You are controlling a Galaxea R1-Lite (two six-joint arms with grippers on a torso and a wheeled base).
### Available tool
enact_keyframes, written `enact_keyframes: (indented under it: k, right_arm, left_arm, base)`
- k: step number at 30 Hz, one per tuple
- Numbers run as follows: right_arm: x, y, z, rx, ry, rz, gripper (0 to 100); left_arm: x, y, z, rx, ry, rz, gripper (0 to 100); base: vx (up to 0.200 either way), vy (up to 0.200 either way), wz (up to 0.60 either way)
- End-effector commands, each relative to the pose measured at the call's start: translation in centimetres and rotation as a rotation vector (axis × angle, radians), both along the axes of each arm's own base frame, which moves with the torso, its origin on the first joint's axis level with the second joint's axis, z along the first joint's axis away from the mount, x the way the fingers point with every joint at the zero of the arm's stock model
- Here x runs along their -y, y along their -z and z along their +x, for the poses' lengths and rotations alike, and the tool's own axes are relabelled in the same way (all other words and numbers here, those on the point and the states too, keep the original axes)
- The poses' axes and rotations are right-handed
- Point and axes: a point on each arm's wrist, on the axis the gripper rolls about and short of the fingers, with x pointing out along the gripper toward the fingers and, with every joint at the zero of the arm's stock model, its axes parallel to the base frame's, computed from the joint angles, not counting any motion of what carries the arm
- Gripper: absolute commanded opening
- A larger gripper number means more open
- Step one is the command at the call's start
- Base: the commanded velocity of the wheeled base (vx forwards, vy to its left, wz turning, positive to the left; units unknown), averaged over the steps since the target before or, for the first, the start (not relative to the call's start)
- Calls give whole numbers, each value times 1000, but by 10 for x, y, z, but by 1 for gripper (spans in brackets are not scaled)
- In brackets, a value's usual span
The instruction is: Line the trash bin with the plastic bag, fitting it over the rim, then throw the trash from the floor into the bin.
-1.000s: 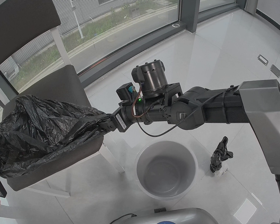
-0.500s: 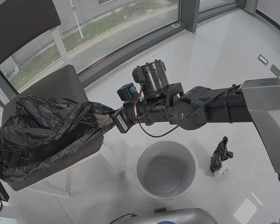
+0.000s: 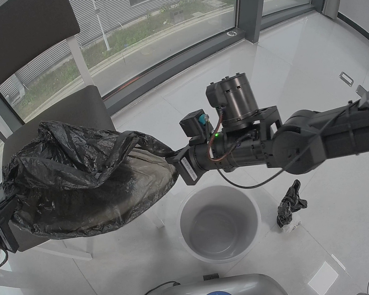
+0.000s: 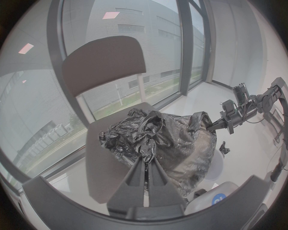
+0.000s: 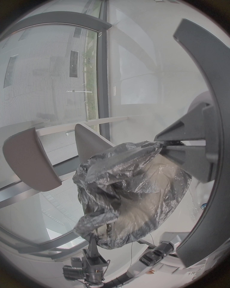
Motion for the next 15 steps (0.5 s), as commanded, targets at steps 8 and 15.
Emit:
enact_keyframes:
  k: [8, 15]
  right_arm:
    - [97, -37, -101, -1, 23, -7, 0]
    - [138, -28, -133, -21, 62, -23, 0]
  left_arm:
    - [105, -16, 63, -140, 410, 35, 0]
    - [167, -10, 90, -209, 497, 10, 0]
  base:
    - [0, 0, 0]
    - [0, 0, 0]
